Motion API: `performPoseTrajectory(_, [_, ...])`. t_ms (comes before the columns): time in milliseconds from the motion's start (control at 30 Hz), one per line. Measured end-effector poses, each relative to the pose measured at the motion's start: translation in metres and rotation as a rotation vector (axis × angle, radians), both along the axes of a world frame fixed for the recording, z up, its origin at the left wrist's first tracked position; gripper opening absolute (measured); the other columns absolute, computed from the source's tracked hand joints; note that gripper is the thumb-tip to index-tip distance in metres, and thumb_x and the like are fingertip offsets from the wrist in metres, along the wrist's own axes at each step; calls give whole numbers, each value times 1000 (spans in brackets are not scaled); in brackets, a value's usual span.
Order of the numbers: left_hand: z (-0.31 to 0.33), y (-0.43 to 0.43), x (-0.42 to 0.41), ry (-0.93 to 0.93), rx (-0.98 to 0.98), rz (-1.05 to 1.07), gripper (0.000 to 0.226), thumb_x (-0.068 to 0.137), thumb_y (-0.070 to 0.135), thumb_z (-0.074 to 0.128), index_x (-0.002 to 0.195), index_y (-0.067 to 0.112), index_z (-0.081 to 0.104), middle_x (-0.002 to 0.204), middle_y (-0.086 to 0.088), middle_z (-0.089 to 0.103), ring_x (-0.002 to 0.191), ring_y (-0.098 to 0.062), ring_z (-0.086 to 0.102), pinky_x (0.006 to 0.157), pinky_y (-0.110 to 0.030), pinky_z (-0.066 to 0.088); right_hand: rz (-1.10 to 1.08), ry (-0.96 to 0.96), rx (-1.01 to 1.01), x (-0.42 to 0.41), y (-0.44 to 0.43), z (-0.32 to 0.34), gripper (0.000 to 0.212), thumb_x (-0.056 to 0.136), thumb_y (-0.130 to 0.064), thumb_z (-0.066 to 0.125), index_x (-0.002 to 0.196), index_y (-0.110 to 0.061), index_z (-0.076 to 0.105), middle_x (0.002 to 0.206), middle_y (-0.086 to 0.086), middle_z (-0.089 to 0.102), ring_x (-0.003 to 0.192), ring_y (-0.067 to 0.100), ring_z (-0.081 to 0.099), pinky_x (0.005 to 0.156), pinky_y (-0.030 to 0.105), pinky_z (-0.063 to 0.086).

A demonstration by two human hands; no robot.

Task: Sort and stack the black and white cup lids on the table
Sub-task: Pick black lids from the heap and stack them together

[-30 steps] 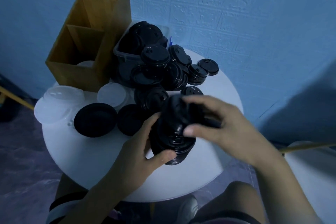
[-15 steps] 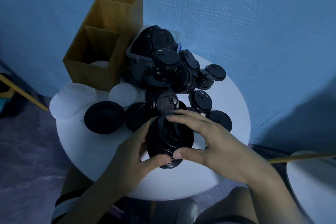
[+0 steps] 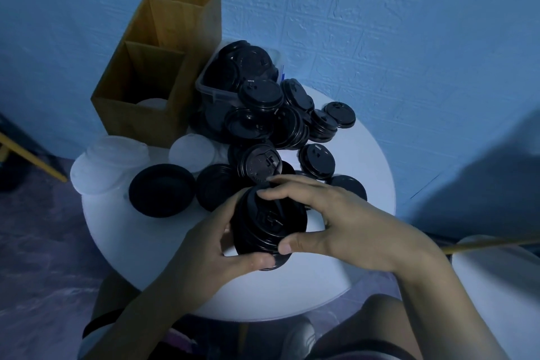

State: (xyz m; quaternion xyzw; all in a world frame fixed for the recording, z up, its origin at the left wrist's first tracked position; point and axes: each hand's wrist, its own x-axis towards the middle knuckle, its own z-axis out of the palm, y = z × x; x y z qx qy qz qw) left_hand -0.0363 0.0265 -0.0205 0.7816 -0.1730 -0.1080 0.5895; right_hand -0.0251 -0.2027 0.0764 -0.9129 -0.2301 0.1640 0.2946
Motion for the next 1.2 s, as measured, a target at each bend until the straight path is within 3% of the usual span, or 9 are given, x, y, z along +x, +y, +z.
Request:
performPoseTrajectory(233, [-2,-2,-1,-27,3,19,87,68,37,87,144,48,46,131,9,67,124,-14,63,105,-45,51,-37,-21,19,-3,5,1,76,83,-38,83,147,-47,44,137,-32,44,134,-4,43,114,28,38])
performPoseTrajectory(467, [-4,-4,-2,-76,23,36,84,69,40,87,142,51,46,131,12,68,123,-13,64,103,-44,53,-102,-111,-56,-12,12,-4,87,80,-53,79,155,-44,36,132,-37,37,129,-8,41,108,11,33])
performPoseTrajectory(700, [1,-1,1,-94,41,0,85,68,43,86,142,53,45,128,17,68,120,-9,65,102,-42,54,-141,-154,-42,-17,13,-9,89,76,-60,78,154,-43,38,133,-36,39,128,-7,44,109,18,36])
performPoseTrajectory(867, [-1,0,0,-158,43,27,110,67,52,85,154,60,18,135,26,61,125,2,60,101,-21,52,-194,-100,78,-17,9,-19,95,71,-62,82,153,-41,39,136,-36,42,132,-5,45,114,26,38])
performPoseTrajectory(1000, [-4,2,1,-174,39,55,103,65,51,85,152,56,30,135,27,61,125,4,59,99,-15,50,-208,-98,109,-17,9,-23,93,72,-60,83,152,-40,40,140,-36,41,135,-5,43,115,28,38])
performPoseTrajectory(1133, [-8,2,-1,-148,28,54,96,71,47,80,155,44,34,142,21,58,129,0,57,103,-23,51,-208,-100,113,-17,9,-25,94,68,-67,79,151,-43,41,143,-36,40,135,-8,41,116,28,36])
performPoseTrajectory(1200, [-8,2,-2,-166,23,33,82,83,47,67,157,42,31,146,20,55,134,-2,53,109,-34,50,-223,-82,135,-16,8,-28,98,63,-74,74,150,-46,40,146,-34,42,136,-5,42,117,31,37])
